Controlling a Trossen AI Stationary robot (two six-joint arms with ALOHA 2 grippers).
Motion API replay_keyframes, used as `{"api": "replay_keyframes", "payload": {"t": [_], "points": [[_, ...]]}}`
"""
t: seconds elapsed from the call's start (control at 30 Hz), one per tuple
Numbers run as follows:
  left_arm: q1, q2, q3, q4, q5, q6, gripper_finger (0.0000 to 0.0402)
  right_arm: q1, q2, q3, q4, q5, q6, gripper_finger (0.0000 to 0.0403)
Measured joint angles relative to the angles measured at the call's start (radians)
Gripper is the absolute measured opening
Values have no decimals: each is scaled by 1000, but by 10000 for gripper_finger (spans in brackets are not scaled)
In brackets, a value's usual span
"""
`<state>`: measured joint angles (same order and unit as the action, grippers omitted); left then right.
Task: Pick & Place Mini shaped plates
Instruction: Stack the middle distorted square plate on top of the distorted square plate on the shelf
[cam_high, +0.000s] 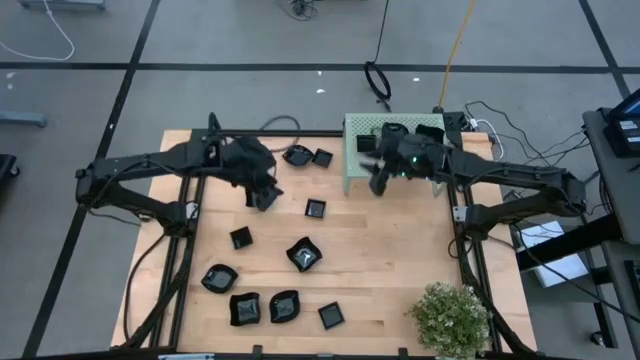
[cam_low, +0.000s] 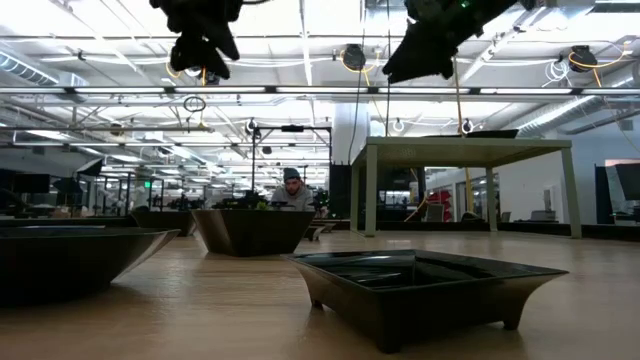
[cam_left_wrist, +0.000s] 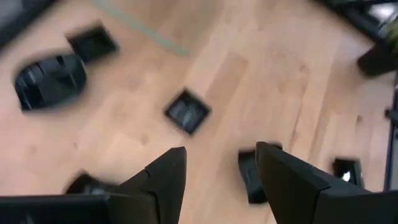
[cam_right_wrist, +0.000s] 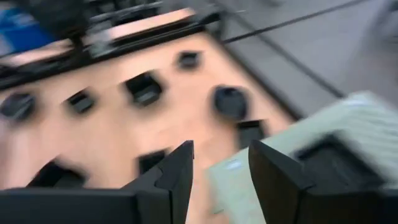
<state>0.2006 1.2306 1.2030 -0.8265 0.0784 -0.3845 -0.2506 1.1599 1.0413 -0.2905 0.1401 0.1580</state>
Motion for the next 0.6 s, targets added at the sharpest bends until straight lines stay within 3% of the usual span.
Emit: {"api": "replay_keyframes", "payload": {"t": [0.1,0.37,0.5,0.6], "points": [[-34,21,0,-20,0,-67,198,55,-1,-91,98,-62,-35,137],[-103,29,0,26,-1,-265,198,234,44,-342,484,-67,-44,134],[-138,29,0,63,-1,-334,198,316,137,-356,571,-70,-87,134],[-164,29,0,98,-1,-371,198,361,240,-346,621,-146,-162,134]]}}
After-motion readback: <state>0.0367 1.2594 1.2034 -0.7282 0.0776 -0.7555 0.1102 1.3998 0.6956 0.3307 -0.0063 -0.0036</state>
